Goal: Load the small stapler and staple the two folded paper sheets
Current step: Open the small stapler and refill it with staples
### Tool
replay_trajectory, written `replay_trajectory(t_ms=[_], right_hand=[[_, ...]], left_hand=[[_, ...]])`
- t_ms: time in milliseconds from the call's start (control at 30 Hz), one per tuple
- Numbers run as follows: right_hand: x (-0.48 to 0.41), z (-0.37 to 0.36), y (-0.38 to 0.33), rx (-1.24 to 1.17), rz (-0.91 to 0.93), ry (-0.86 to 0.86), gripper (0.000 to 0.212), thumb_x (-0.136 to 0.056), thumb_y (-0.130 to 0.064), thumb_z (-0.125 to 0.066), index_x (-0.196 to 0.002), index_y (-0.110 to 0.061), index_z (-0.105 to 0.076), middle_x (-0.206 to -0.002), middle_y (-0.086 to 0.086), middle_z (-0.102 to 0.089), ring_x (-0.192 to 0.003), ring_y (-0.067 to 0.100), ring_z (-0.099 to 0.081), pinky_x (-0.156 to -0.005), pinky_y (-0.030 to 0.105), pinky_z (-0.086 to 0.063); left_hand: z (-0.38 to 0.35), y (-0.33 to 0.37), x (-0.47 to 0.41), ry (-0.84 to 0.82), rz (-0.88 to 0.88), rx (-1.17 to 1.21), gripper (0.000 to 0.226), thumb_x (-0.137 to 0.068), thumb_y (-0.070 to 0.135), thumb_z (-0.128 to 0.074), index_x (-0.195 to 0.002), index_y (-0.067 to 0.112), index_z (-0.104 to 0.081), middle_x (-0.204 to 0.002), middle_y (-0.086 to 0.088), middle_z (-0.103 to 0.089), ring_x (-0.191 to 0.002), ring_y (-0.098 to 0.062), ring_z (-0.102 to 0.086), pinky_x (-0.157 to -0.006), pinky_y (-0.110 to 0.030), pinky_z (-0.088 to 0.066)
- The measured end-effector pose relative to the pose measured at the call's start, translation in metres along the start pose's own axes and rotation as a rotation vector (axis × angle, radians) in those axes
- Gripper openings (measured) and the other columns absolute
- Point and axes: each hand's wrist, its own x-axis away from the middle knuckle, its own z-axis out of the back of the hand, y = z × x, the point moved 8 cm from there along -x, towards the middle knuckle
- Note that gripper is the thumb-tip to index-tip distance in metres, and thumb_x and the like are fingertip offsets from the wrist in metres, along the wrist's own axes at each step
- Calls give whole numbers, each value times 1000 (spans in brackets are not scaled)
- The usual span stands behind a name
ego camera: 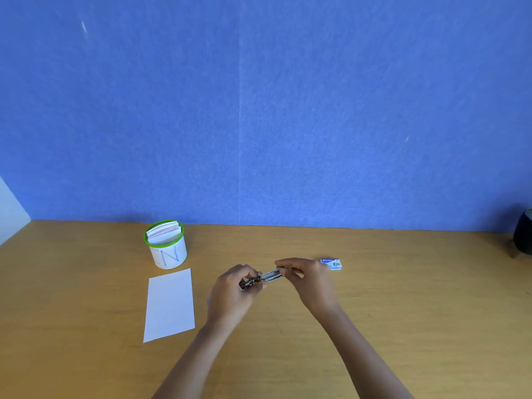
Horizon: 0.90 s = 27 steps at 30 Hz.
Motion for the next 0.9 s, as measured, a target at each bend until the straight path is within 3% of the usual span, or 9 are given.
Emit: replay_trajectory(t_ms=[133,267,433,700,900], right_hand=[[0,2,-14,92,183,-40,19,-82,-4,-69,-95,-16,-76,-88,-4,-73,-85,6,-53,-72,3,-37],[0,4,-17,63,252,-93,19,-81,-3,-70,-93,-16,-77,-91,-6,-74,-87,4,-52,-75,4,-38],[0,5,-15,66,267,-128,20,-81,-6,-71,-95,-19,-76,-92,-11,-73,-92,6,-50,-77,5,-39],[2,-1,-20,111,365,-239,20,-86,-13,-67,-102,-23,-75,-99,-17,-72,-96,10,-51,-81,15,-44],[-1,6,-20,24,365,-188,19,-87,-13,-66,-99,-24,-75,-96,-19,-72,-99,4,-54,-81,18,-47]], left_hand=[[1,2,-1,-13,-23,33,26,-68,23,-82,-64,31,-57,-78,15,-68,-59,-6,-51,-61,-32,-47],[3,4,-3,-27,-58,69,33,-68,24,-82,-63,37,-52,-78,27,-65,-59,-5,-51,-55,-17,-39],[1,1,-5,-50,-66,112,24,-68,26,-81,-66,29,-58,-79,20,-67,-58,-6,-50,-56,-24,-41],[1,6,-3,-60,-101,118,30,-68,24,-82,-63,37,-54,-78,18,-66,-62,-5,-53,-55,-14,-38],[5,11,-6,-57,-91,163,29,-69,22,-82,-64,36,-57,-80,10,-71,-63,-3,-55,-57,-11,-38]])
